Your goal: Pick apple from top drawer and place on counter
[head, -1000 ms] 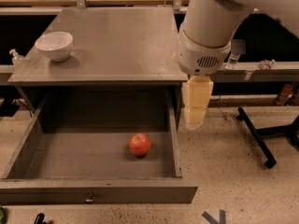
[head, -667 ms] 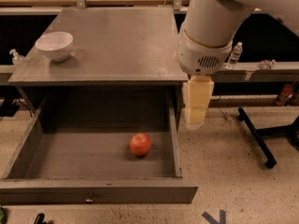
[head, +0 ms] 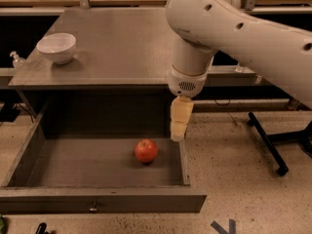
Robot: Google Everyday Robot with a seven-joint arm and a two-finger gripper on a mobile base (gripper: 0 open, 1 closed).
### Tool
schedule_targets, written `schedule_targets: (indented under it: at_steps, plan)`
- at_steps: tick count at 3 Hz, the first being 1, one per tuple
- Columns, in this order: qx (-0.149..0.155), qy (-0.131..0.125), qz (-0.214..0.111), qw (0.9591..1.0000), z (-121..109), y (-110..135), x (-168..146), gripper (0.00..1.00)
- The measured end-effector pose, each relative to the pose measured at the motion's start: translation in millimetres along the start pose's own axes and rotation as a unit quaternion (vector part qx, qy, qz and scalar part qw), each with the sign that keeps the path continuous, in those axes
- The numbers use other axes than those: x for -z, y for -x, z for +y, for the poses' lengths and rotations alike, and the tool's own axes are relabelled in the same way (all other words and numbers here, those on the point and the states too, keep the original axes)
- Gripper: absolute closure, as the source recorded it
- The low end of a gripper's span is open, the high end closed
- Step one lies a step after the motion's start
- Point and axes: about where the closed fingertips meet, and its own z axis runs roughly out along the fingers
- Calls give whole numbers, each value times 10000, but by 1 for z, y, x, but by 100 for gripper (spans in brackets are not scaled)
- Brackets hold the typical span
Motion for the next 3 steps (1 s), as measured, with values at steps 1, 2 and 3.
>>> schedule_targets:
  at_steps: [1,2,3]
  plan:
    - [-260,111,-29,9996,-15,9,-48,0]
    - [-296,11,-388,9988,-20,23,-79,0]
    - [-120,-453,-779,9959,-18,49,-110,0]
